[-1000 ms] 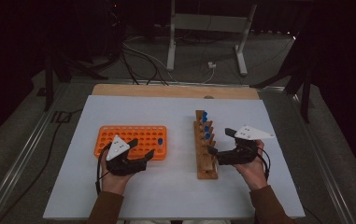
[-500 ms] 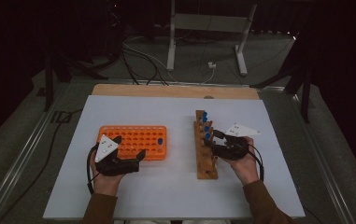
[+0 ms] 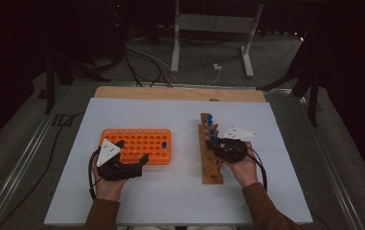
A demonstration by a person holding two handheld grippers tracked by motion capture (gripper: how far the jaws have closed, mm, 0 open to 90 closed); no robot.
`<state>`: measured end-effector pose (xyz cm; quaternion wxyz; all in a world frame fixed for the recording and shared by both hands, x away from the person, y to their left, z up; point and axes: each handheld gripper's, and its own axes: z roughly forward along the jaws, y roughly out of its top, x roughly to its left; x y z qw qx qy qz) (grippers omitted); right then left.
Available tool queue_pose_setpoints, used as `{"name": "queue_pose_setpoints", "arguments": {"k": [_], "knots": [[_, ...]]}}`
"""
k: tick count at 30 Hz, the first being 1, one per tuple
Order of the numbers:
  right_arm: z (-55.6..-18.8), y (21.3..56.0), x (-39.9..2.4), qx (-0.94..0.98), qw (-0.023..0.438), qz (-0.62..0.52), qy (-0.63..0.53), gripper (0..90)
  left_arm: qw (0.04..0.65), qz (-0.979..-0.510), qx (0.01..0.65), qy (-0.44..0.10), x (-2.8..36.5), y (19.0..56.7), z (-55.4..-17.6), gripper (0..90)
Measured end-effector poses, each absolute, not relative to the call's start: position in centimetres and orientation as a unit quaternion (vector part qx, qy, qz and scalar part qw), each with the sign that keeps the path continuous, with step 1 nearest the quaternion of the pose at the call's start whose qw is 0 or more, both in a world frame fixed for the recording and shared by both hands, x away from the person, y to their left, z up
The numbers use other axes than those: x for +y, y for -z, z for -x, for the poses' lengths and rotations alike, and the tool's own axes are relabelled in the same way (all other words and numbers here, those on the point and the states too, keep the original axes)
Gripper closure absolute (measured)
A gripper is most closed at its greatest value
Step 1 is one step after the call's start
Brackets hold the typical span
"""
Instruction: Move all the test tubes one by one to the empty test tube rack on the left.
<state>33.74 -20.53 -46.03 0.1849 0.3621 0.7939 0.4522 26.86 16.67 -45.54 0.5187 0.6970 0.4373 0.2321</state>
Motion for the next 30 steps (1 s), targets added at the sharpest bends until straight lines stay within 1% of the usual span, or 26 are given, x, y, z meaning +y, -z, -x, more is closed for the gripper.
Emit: {"name": "queue_pose_setpoints", "arguments": {"k": [3, 6, 14, 30], "knots": [[-33.7, 46.1, -20.3, 0.796, 0.187, -0.359, -0.45, 75.4, 0.519, -0.697, 0.438, -0.231, 16.7, 45.6, -26.9, 0.8], [-33.6, 46.1, -20.2, 0.798, 0.192, -0.355, -0.447, 76.0, 0.518, -0.697, 0.438, -0.231, 16.7, 45.6, -26.9, 0.7], [-33.6, 45.9, -20.2, 0.799, 0.187, -0.356, -0.448, 76.3, 0.515, -0.701, 0.436, -0.229, 16.5, 45.8, -26.9, 0.8], [-33.1, 43.9, -20.4, 0.8, 0.195, -0.344, -0.451, 76.3, 0.512, -0.706, 0.435, -0.227, 16.3, 46.1, -27.0, 0.8]]}}
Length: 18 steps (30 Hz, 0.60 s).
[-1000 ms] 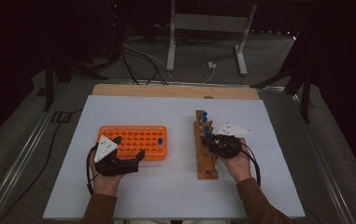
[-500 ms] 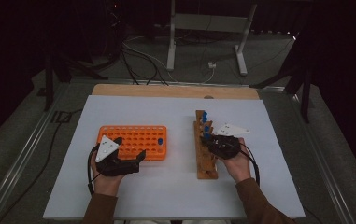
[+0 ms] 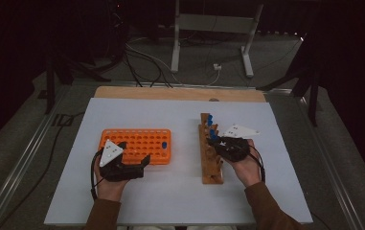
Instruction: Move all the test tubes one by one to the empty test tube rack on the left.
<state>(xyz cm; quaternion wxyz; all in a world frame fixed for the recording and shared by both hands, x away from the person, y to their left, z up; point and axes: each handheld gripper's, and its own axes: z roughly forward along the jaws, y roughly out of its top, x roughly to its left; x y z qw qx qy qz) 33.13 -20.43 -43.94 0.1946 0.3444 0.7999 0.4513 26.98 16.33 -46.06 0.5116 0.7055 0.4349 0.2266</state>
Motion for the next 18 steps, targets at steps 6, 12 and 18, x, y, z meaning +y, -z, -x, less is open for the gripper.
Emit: {"name": "queue_pose_setpoints", "arguments": {"k": [6, 12, 18], "knots": [[-33.0, 43.3, -20.5, 0.799, 0.196, -0.343, -0.452, 76.3, 0.512, -0.706, 0.435, -0.226, 16.4, 46.0, -27.0, 0.8], [-33.0, 42.4, -20.7, 0.798, 0.196, -0.342, -0.456, 76.3, 0.514, -0.706, 0.432, -0.225, 16.3, 46.0, -26.9, 0.8], [-32.8, 41.7, -21.0, 0.795, 0.198, -0.341, -0.462, 76.3, 0.516, -0.706, 0.429, -0.227, 16.3, 45.8, -26.8, 0.8]]}}
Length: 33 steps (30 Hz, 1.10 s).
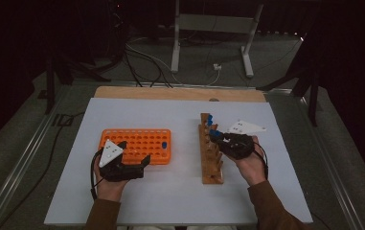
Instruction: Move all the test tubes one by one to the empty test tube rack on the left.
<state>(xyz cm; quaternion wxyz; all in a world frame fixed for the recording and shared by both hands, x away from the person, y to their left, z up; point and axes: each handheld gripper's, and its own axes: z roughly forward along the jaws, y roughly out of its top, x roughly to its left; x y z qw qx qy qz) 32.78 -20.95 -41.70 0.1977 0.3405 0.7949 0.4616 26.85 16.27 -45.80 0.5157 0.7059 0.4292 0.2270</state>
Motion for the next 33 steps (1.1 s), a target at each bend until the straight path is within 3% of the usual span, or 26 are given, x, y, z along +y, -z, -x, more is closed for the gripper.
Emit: {"name": "queue_pose_setpoints", "arguments": {"k": [20, 33], "knots": [[-31.7, 39.7, -21.2, 0.785, 0.2, -0.33, -0.485, 76.3, 0.519, -0.716, 0.407, -0.228, 15.0, 45.5, -26.7, 0.9], [-31.1, 39.8, -18.5, 0.809, 0.168, -0.297, -0.479, 76.2, 0.519, -0.737, 0.372, -0.22, 12.2, 44.8, -26.2, 1.6]]}}
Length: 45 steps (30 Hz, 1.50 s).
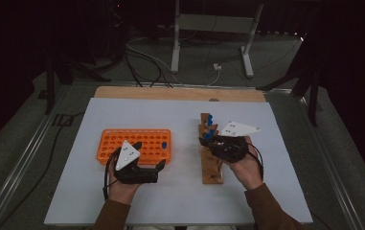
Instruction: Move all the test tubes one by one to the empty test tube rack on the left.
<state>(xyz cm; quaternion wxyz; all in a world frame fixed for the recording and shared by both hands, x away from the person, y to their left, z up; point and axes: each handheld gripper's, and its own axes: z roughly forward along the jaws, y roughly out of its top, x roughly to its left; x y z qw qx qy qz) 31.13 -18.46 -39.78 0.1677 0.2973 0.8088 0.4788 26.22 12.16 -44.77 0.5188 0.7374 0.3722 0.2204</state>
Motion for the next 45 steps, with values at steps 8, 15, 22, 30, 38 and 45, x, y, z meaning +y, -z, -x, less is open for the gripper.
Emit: {"name": "queue_pose_setpoints", "arguments": {"k": [8, 15, 22, 30, 38, 45], "knots": [[-30.9, 39.8, -16.9, 0.817, 0.147, -0.283, -0.481, 76.1, 0.525, -0.749, 0.343, -0.215, 9.7, 44.1, -26.2, 7.4], [-30.3, 39.6, -15.6, 0.822, 0.133, -0.267, -0.485, 76.1, 0.523, -0.76, 0.322, -0.215, 7.1, 43.9, -26.5, 15.0], [-30.0, 39.3, -14.9, 0.826, 0.123, -0.258, -0.486, 76.1, 0.518, -0.773, 0.298, -0.213, 5.4, 44.2, -26.7, 42.6], [-29.9, 39.4, -14.6, 0.828, 0.114, -0.254, -0.486, 76.1, 0.529, -0.771, 0.29, -0.205, 5.2, 44.3, -26.9, 64.4], [-29.9, 39.5, -14.5, 0.829, 0.111, -0.253, -0.486, 76.1, 0.532, -0.776, 0.275, -0.198, 5.1, 44.4, -26.8, 77.8], [-29.9, 39.4, -15.1, 0.823, 0.109, -0.254, -0.496, 58.5, 0.538, -0.771, 0.28, -0.197, 5.4, 44.3, -26.8, 78.1]]}}
